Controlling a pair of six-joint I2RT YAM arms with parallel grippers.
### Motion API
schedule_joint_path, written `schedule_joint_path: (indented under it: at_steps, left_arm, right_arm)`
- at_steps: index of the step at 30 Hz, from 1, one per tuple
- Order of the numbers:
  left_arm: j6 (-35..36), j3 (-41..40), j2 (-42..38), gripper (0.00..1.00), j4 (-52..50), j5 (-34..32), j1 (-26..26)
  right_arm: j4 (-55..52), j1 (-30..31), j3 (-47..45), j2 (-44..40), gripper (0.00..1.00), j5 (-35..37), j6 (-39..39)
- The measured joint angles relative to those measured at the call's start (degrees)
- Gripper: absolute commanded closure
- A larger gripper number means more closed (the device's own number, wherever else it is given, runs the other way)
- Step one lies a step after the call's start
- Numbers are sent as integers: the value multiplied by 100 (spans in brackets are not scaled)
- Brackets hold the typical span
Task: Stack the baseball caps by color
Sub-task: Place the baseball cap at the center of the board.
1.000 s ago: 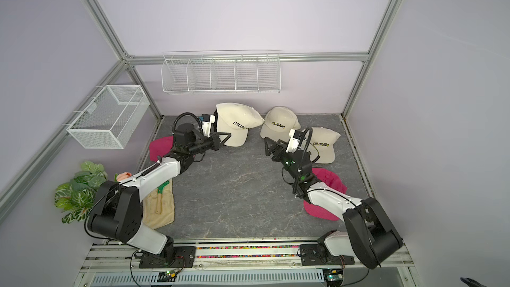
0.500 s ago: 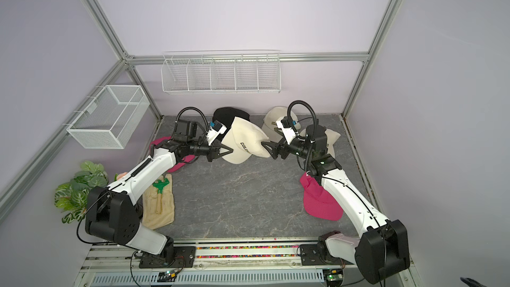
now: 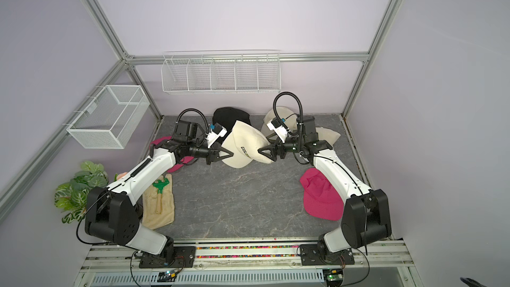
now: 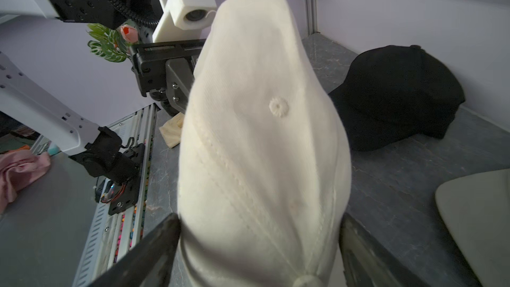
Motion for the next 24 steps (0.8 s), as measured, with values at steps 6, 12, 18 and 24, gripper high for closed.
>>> schedule_joint_path:
  at_steps: [6,12,18,24]
  left_arm:
    - [-166,0,-13,100,240,-280,0]
    - [-186,76,81,100,262,-717,0]
    - [-210,186,225,100,278,-1029,2]
    - [-232,240,249,100,271,-1062,63]
  right_arm:
    - [-190,-2,61,243,5,-804,-55]
    - [-330,61,98,203,45,-1134,-282]
    - [-413,260,98,-33,57,-1139,-420]
    - [-734,424,131,-68,47,-874,-780]
